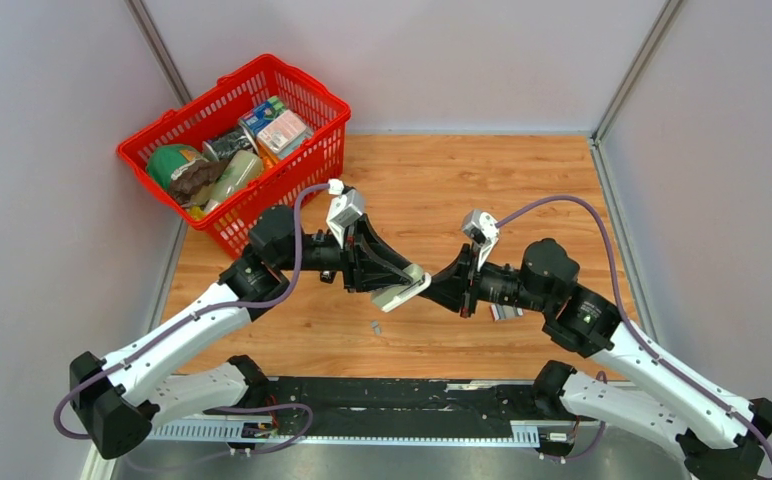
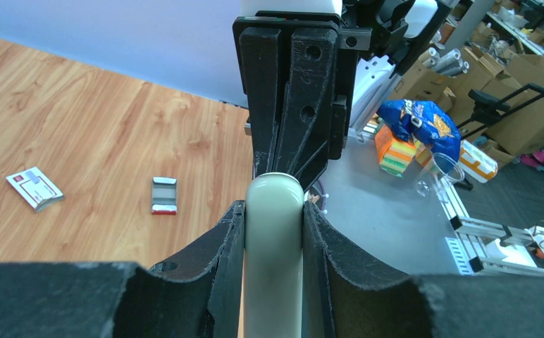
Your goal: Unload the staples from the stapler
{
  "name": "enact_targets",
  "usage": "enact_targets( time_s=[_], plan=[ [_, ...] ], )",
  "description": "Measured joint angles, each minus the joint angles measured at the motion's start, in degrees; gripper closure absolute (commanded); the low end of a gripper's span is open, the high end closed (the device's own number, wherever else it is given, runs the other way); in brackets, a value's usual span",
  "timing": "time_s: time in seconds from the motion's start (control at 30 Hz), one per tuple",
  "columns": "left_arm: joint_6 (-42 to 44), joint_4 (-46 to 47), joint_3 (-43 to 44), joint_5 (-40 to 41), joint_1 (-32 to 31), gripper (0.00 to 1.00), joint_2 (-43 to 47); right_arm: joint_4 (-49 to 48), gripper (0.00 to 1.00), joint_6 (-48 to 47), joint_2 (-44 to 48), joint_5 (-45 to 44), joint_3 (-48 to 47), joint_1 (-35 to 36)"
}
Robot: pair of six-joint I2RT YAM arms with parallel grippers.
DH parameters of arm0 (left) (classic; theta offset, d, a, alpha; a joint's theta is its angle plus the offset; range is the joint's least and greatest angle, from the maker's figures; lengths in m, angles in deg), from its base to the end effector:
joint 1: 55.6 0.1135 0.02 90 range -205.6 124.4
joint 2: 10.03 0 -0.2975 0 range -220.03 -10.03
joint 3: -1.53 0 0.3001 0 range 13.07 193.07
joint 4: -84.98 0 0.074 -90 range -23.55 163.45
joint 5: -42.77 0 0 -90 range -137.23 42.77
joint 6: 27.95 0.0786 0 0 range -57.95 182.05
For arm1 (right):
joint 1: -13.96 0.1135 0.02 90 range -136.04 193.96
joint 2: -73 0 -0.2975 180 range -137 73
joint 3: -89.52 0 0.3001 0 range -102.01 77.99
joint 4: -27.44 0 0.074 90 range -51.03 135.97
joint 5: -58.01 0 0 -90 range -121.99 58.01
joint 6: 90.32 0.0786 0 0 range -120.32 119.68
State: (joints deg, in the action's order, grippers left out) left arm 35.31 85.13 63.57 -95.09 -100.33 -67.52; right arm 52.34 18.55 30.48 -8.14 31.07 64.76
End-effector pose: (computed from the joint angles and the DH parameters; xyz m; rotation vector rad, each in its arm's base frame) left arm 0.1619 -0.2424 0.3986 0.9972 1.4393 -1.5684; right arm 0.1229 0.2010 0.3742 -0.8317 1.6907 1.2265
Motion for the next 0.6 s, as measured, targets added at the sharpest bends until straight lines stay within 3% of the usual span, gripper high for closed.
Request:
enact_targets(
  time_s=[0.6],
  plan=[
    [2.6,4.3,0.3,-1.0,-2.0,1.0,-3.9,9.5,1.0,-1.2,-4.2,2.6,-6.8,-0.7]
  ],
)
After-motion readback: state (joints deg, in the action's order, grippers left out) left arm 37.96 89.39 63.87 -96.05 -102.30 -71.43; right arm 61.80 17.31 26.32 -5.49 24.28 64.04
